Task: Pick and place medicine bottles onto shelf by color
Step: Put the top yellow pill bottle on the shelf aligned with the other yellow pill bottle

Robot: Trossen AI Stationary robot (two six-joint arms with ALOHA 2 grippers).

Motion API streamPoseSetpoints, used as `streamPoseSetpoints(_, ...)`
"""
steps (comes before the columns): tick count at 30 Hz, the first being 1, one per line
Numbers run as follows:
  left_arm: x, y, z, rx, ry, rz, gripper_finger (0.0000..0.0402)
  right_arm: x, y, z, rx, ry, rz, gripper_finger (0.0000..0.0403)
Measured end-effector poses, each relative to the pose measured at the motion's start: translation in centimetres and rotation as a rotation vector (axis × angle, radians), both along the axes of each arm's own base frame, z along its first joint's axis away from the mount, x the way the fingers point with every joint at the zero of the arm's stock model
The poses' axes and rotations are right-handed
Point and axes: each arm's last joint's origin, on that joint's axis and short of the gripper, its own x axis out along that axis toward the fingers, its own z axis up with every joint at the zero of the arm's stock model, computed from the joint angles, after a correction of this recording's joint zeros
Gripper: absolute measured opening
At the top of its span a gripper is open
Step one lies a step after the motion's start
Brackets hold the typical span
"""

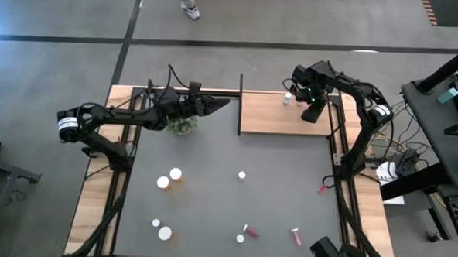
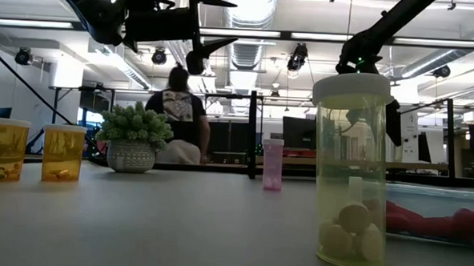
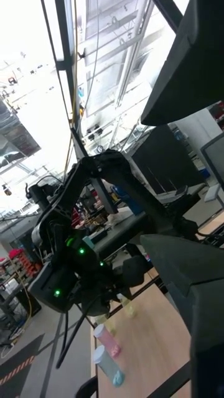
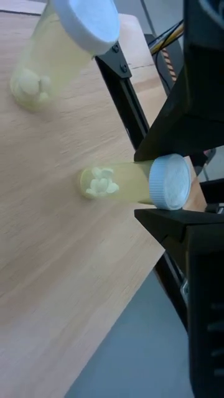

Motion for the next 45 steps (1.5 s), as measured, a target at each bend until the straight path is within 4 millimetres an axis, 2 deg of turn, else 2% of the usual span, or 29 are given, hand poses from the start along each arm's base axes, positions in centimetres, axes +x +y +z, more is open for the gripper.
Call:
streamPoseSetpoints(7, -0.01, 0.03, 0.00, 0.000, 0.000, 0.001, 0.0283, 0.11, -0.13, -0.03, -0.029, -0.010, -0.044, 0.0107)
streamPoseSetpoints(17, -0.02, 0.05, 0.00, 0.000, 0.000, 0.002, 0.0283, 0.17, -0.19, -0.05, -0.013, -0.022, 0.022, 0.0107)
streamPoseSetpoints(33, -0.07, 0.17, 0.00, 0.000, 0.000, 0.006, 0.0283, 0.28, -0.30, 0.09, -0.044, -0.043, -0.011, 0.0107)
streamPoseSetpoints(45, -0.07, 0.18, 0.00, 0.000, 0.000, 0.006, 0.0283, 0.28, -0.07, 0.58, -0.034, -0.111, -0.043, 0.0107)
